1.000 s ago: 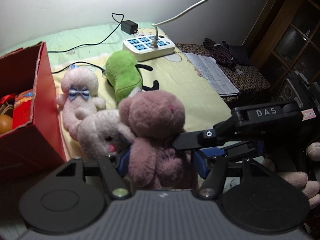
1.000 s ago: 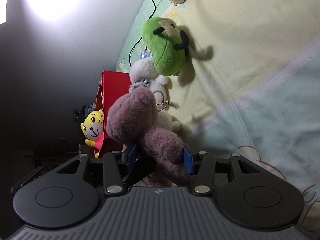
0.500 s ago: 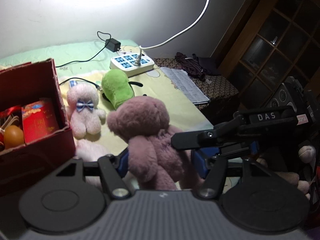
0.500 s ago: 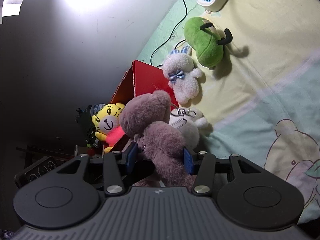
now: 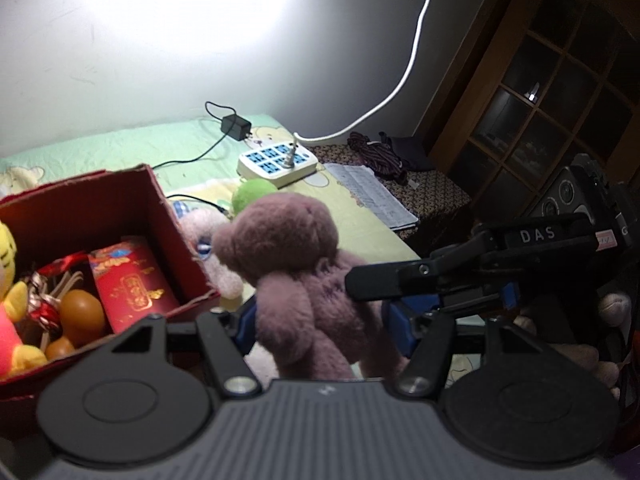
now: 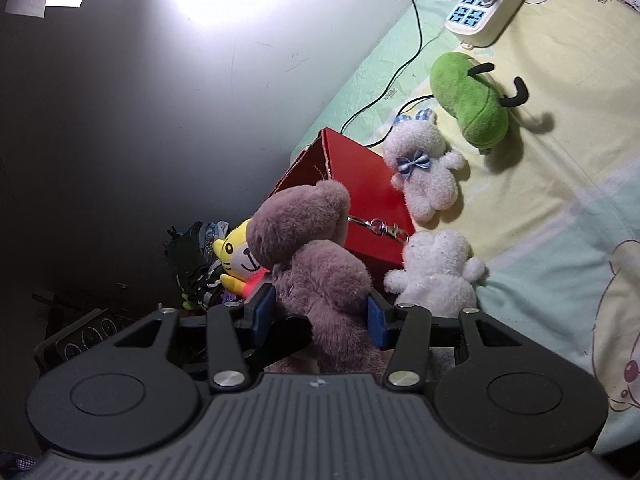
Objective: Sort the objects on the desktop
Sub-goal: 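Lift the pink teddy bear with both tools and carry it toward the red box, then bring the pink bear over the red box beside the tiger with both tools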
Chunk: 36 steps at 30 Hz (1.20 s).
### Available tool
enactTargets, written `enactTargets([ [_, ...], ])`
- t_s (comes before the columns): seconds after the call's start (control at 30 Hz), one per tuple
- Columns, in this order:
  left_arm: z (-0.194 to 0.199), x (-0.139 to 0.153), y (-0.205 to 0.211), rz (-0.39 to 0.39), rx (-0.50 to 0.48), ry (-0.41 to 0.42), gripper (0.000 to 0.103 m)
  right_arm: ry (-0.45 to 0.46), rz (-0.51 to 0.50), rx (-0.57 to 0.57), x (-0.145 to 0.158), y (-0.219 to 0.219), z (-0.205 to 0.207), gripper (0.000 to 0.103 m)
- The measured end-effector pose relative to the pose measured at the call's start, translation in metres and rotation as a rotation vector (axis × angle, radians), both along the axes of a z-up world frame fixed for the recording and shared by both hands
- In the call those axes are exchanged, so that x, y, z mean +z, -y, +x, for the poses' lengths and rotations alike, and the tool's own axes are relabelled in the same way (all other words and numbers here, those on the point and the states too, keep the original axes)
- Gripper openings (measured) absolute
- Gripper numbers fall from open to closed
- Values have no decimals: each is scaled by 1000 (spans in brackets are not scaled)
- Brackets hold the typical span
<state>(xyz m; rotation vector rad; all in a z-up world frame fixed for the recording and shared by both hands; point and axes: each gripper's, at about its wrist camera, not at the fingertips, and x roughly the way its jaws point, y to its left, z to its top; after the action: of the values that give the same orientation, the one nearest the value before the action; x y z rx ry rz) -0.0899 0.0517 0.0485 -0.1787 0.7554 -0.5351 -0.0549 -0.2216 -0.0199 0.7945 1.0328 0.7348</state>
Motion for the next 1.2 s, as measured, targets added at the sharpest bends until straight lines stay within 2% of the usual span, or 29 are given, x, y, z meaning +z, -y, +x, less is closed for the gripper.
enactTargets([
  [0.3, 3, 21, -66, 28, 111, 46, 64, 57, 42, 99, 14, -70, 27, 50],
  [0.43, 6, 28, -88, 52, 145, 81, 64, 89, 60, 112, 19, -95, 36, 50],
  [0.67, 20, 29, -118, 80, 170, 90, 65, 137, 39, 108, 22, -133, 46, 50],
  [0.97, 46, 7, -141, 136, 208, 53, 65, 132, 18, 110, 4, -166, 63, 50],
  [1.2, 67, -14, -151, 158, 246, -13, 65, 71, 26, 112, -22, -182, 84, 50],
])
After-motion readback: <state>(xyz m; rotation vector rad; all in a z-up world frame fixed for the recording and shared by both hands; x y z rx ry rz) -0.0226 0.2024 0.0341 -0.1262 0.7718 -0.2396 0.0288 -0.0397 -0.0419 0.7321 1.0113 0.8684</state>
